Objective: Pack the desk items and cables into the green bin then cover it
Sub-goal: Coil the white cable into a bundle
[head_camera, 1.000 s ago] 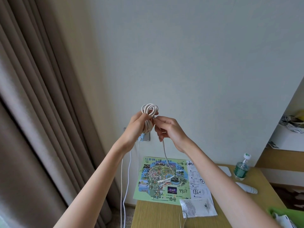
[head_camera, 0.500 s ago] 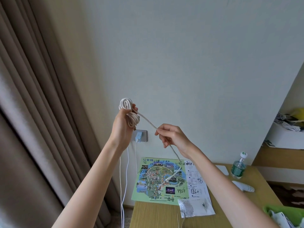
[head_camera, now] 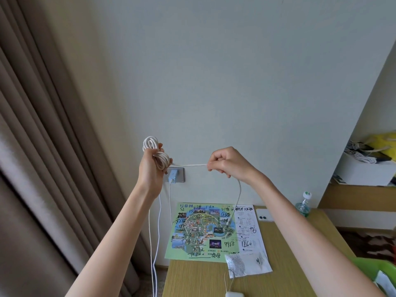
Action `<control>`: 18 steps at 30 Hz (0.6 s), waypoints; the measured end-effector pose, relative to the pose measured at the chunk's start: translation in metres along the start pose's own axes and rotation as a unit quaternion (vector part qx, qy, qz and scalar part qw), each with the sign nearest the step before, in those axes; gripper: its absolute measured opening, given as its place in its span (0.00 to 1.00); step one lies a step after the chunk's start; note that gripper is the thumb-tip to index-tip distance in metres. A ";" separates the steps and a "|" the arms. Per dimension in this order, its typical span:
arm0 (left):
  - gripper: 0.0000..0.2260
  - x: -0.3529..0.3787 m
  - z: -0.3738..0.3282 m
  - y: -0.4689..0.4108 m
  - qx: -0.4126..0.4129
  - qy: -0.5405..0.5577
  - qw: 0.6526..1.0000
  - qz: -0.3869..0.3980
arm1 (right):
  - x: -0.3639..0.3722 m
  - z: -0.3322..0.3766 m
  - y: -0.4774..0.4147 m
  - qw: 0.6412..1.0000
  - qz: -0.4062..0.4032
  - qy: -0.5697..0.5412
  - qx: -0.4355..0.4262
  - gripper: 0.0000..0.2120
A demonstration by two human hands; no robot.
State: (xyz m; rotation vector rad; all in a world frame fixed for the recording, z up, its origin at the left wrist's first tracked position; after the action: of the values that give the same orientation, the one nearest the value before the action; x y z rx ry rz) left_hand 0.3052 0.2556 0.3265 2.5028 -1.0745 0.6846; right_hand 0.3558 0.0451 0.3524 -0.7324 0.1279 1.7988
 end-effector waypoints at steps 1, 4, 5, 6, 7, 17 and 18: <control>0.12 0.000 0.002 -0.001 0.010 -0.032 0.999 -0.005 | -0.002 -0.001 -0.001 0.999 -0.013 0.034 -0.002 0.06; 0.11 -0.001 0.009 0.002 0.036 -0.138 0.990 0.017 | -0.003 0.002 0.000 0.996 -0.028 0.082 -0.015 0.06; 0.10 -0.001 0.011 0.004 0.065 -0.207 0.976 0.034 | -0.002 0.004 0.001 0.998 -0.022 0.062 -0.020 0.06; 0.08 -0.001 0.014 0.006 0.095 -0.278 0.954 0.056 | -0.002 0.007 0.002 0.999 -0.015 0.029 -0.026 0.07; 0.07 0.000 0.017 0.008 0.115 -0.331 0.933 0.081 | -0.002 0.009 0.003 0.999 -0.008 -0.005 -0.031 0.07; 0.09 0.018 0.032 0.045 0.109 -0.418 0.854 0.289 | -0.005 0.003 -0.007 0.991 -0.097 0.004 -0.089 0.04; 0.10 0.020 0.032 0.048 0.106 -0.425 0.849 0.295 | -0.006 0.001 -0.008 0.990 -0.105 0.001 -0.092 0.04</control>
State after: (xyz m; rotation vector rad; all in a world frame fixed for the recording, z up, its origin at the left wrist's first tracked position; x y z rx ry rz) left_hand 0.2909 0.1971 0.3164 2.6964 -2.2299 -0.2893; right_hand 0.3636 0.0429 0.3586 -0.8461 -0.1113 1.6211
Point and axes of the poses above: each hand's wrist, its own y-axis away from the middle knuckle, its own x-axis out of the palm, z = x × y, the point moved 1 cm from there along -y, towards the middle knuckle, and after that the axes turned 13 degrees about -z, right-handed, at the moved point
